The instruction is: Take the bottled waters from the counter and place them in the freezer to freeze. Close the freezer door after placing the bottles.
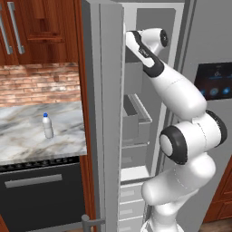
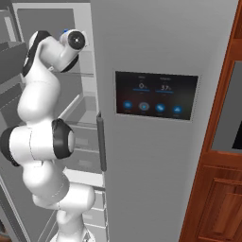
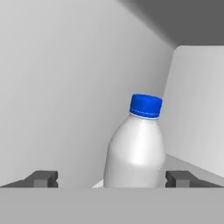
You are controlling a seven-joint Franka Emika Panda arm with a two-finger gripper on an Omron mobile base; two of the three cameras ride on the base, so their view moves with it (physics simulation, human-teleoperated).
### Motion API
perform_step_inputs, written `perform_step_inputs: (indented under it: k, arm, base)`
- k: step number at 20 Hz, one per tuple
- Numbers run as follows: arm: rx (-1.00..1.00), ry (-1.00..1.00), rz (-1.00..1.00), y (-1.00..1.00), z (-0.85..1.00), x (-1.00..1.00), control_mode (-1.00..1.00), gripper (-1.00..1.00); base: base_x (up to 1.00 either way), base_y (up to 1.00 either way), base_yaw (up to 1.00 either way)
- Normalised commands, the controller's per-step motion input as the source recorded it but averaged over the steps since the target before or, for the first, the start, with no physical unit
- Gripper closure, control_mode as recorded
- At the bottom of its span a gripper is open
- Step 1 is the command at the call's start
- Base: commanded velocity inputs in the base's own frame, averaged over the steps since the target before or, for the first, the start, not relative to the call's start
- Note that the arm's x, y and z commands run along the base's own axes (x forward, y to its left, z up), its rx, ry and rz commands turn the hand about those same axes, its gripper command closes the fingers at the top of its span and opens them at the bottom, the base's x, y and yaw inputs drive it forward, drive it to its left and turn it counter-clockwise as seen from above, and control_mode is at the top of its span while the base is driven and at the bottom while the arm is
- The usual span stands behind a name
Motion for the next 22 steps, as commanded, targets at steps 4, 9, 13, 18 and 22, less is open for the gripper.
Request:
perform_step_inputs:
  k: [4,9,13,18,22]
  arm:
    - [0.00,-0.04,-0.04,0.00,0.00,-0.43,-1.00,-1.00]
    - [0.00,-0.07,-0.10,0.00,0.00,-0.73,-1.00,-1.00]
    - [0.01,-0.05,-0.16,0.00,0.01,-0.98,-1.00,-1.00]
    - [0.05,-0.03,-0.19,0.00,0.06,-1.00,-1.00,-1.00]
    - [0.12,-0.04,-0.22,-0.03,0.29,-1.00,-1.00,-1.00]
  base:
    - [0.00,0.00,0.00]
    - [0.00,0.00,0.00]
    - [0.00,0.00,0.00]
    - [0.00,0.00,0.00]
    - [0.00,0.00,0.00]
